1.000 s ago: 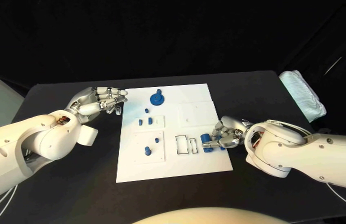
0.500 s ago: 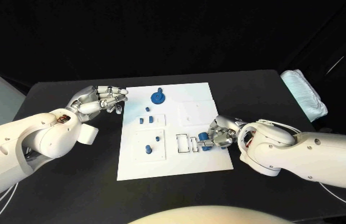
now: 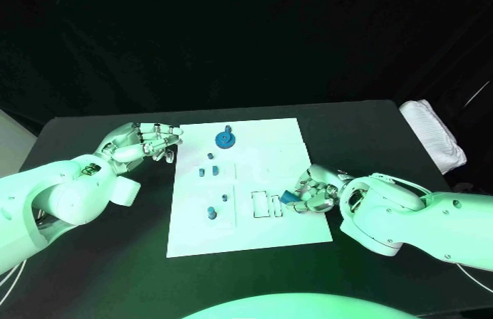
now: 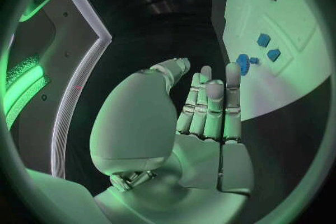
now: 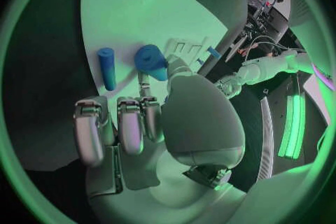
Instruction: Assemble the parts on the task board
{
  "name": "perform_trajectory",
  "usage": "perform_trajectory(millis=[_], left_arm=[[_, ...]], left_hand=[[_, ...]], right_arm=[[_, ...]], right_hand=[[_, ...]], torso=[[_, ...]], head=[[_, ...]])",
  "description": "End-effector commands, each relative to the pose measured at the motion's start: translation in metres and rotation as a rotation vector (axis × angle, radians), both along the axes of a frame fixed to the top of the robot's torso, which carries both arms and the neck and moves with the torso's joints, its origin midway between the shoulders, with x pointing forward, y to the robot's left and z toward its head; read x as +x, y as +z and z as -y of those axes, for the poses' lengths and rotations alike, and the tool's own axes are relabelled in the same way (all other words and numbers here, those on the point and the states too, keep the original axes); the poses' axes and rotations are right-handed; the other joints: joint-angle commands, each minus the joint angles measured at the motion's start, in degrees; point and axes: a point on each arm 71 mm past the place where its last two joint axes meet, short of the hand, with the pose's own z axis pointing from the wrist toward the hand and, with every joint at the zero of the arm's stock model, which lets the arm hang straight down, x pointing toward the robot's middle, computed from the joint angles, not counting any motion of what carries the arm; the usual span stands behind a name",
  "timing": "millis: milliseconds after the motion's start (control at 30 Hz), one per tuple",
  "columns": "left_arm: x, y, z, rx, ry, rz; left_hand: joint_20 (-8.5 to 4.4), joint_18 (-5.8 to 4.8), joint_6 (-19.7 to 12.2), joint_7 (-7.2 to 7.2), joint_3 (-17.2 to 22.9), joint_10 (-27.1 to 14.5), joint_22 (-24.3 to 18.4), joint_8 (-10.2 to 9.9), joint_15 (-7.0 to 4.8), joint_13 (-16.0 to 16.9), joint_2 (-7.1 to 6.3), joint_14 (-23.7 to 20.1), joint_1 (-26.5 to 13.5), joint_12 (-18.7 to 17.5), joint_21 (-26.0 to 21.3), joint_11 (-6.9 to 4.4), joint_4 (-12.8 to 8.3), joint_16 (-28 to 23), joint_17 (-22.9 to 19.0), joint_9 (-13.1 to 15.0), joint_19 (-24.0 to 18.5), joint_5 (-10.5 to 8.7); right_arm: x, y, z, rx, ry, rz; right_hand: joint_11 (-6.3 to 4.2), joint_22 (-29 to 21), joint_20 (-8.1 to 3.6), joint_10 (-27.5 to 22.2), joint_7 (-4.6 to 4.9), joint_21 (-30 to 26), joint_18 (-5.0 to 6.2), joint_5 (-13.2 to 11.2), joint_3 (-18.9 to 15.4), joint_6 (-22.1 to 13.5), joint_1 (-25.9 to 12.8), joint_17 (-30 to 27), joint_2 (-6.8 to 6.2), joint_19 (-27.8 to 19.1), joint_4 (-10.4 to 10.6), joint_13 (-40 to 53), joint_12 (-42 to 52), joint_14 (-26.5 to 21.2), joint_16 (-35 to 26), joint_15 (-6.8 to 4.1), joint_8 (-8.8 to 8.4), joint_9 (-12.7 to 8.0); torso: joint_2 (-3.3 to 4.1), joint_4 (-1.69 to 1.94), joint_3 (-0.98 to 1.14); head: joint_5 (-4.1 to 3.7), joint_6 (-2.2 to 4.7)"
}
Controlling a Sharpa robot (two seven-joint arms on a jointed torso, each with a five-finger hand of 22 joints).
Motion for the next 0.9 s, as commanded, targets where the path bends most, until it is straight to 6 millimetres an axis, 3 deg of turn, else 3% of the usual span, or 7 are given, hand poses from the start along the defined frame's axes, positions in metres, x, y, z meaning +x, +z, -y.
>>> perform_trajectory(millis=[33, 100, 200, 500, 667, 900], left_arm=[[-0.001, 0.000, 0.003, -0.008, -0.019, -0.004], [0.000, 0.000, 0.003, -0.007, -0.019, -0.005], [0.000, 0.000, 0.003, -0.007, -0.019, -0.006], [-0.001, -0.001, 0.004, -0.008, -0.029, -0.010], [-0.001, -0.001, 0.006, -0.009, -0.034, -0.011], [0.000, -0.001, 0.006, -0.010, -0.039, -0.013]], left_hand=[[0.12, 0.81, -0.38, -0.19, -0.26, -0.51, -0.05, 0.17, -0.13, 0.05, 0.10, 0.23, -0.37, 0.38, -0.24, -0.05, -0.08, 0.30, 0.05, -0.10, 0.01, 0.04], [0.12, 0.81, -0.38, -0.19, -0.26, -0.51, -0.05, 0.17, -0.13, 0.05, 0.10, 0.23, -0.37, 0.38, -0.24, -0.05, -0.08, 0.30, 0.05, -0.10, 0.01, 0.04], [0.12, 0.81, -0.38, -0.19, -0.26, -0.51, -0.05, 0.17, -0.13, 0.05, 0.10, 0.23, -0.37, 0.38, -0.24, -0.05, -0.08, 0.30, 0.05, -0.10, 0.01, 0.04], [0.12, 0.81, -0.38, -0.19, -0.26, -0.51, -0.05, 0.17, -0.13, 0.05, 0.10, 0.23, -0.37, 0.38, -0.24, -0.05, -0.08, 0.30, 0.05, -0.10, 0.01, 0.04], [0.12, 0.81, -0.38, -0.19, -0.26, -0.51, -0.05, 0.17, -0.13, 0.05, 0.10, 0.23, -0.37, 0.38, -0.24, -0.05, -0.08, 0.30, 0.05, -0.10, 0.01, 0.04], [0.11, 0.81, -0.39, -0.19, -0.25, -0.70, -0.06, 0.21, -0.14, 0.17, 0.18, 0.24, -0.26, 0.59, -0.25, -0.04, -0.08, 0.36, 0.10, -0.10, 0.03, 0.06]], right_arm=[[-0.001, 0.001, 0.002, 0.079, -0.066, -0.039], [0.000, 0.006, 0.002, 0.106, -0.079, -0.043], [0.000, 0.012, -0.001, 0.141, -0.090, -0.054], [0.000, 0.006, -0.018, 0.169, -0.057, -0.163], [0.000, -0.001, -0.031, 0.169, -0.024, -0.199], [0.002, -0.004, -0.045, 0.179, 0.001, -0.195]], right_hand=[[-0.49, 15.09, -0.32, 3.43, -0.33, 0.30, -0.38, 1.11, 3.97, 1.06, 0.18, 13.35, -0.89, 5.99, -0.27, 11.53, -0.05, 5.69, 0.38, -0.31, 0.26, 0.18], [-0.47, 15.09, -0.32, 3.46, -0.35, 0.30, -0.38, 1.16, 7.37, 1.32, -0.85, 13.42, -2.32, 5.99, -0.39, 11.60, -0.09, 5.71, 0.39, -0.30, 0.19, 0.00], [-0.48, 15.09, -0.31, 3.56, -0.37, 0.30, -0.38, 0.75, 9.96, 1.61, -2.28, 13.46, -3.49, 5.99, -0.45, 11.74, -0.03, 5.72, 0.40, -0.31, 0.31, -0.02], [-0.54, 15.09, -0.33, 3.34, -0.46, 0.30, -0.38, 0.60, 13.21, 1.96, -4.29, 13.28, -4.35, 5.99, -0.50, 11.45, -0.56, 5.68, 0.33, -0.34, 0.69, 0.15], [-0.57, 15.09, -0.35, 3.39, -0.49, 0.30, -0.38, -0.35, 14.12, 2.12, -5.81, 13.43, -4.77, 5.99, -0.44, 11.50, -0.56, 5.71, 0.38, -0.37, 0.97, 0.31], [-0.77, 15.09, -0.46, 3.61, -0.78, 0.30, -0.38, -7.45, 14.32, 2.80, -11.37, 13.59, -5.06, 5.99, -0.38, 11.75, -0.43, 5.75, 0.42, -0.52, 2.11, 0.88]], torso=[[0.03, 0.06, -0.02], [0.03, 0.02, -0.02], [0.03, -0.06, -0.03], [0.15, -0.04, 0.05], [0.11, 0.00, -0.01], [0.14, 0.02, 0.06]], head=[[-0.06, 0.10], [0.03, 0.14], [0.22, 0.12], [0.64, 0.06], [0.59, -0.14], [0.61, -0.16]])
